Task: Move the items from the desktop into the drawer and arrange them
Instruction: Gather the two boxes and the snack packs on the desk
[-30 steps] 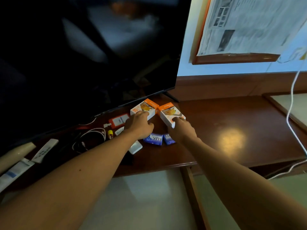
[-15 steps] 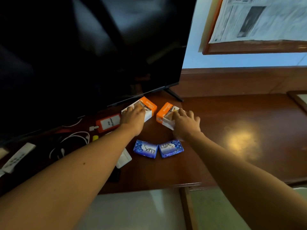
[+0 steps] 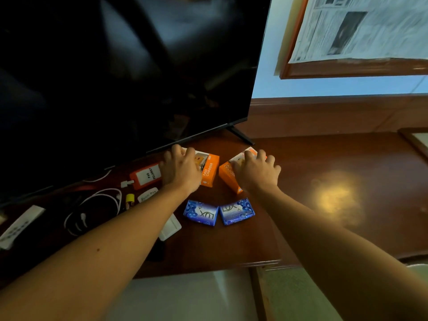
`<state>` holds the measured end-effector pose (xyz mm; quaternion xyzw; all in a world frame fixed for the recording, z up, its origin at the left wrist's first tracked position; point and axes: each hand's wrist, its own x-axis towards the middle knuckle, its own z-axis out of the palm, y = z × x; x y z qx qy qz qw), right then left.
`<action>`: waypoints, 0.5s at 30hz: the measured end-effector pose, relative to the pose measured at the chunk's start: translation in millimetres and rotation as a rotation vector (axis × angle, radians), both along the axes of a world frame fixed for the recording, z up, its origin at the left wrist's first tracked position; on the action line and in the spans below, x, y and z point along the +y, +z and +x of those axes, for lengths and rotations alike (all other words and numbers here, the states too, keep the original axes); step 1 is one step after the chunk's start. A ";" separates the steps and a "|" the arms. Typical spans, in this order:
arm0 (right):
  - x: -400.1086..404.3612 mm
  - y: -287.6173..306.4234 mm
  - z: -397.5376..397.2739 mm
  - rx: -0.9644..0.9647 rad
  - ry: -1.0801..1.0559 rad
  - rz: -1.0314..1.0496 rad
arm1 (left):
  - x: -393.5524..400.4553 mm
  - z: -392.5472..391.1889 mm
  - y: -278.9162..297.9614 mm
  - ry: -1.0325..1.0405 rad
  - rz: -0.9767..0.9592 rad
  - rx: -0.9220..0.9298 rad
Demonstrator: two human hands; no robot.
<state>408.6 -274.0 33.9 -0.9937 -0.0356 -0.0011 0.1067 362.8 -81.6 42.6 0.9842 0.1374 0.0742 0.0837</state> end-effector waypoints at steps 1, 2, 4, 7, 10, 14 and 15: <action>4.6 -1.1 -0.8 0.026 -0.023 -0.021 | -5.6 4.4 0.6 0.074 -0.044 0.049; 7.8 -3.1 0.0 0.044 -0.033 -0.026 | -10.6 8.7 0.6 0.110 -0.063 0.121; 10.6 -3.7 3.7 0.086 -0.029 -0.002 | -17.5 11.9 0.0 0.113 -0.053 0.227; 6.5 0.0 13.7 0.187 0.105 0.023 | -17.4 8.5 -2.7 0.063 -0.031 0.271; -0.3 4.8 21.3 0.330 0.315 0.028 | -9.8 11.2 -4.8 -0.038 -0.087 0.329; 4.0 13.5 18.4 0.365 0.307 0.126 | -2.3 15.1 -2.6 -0.125 -0.221 0.279; 7.3 13.5 15.9 0.312 0.262 0.151 | -4.2 14.5 -2.5 -0.070 -0.241 0.237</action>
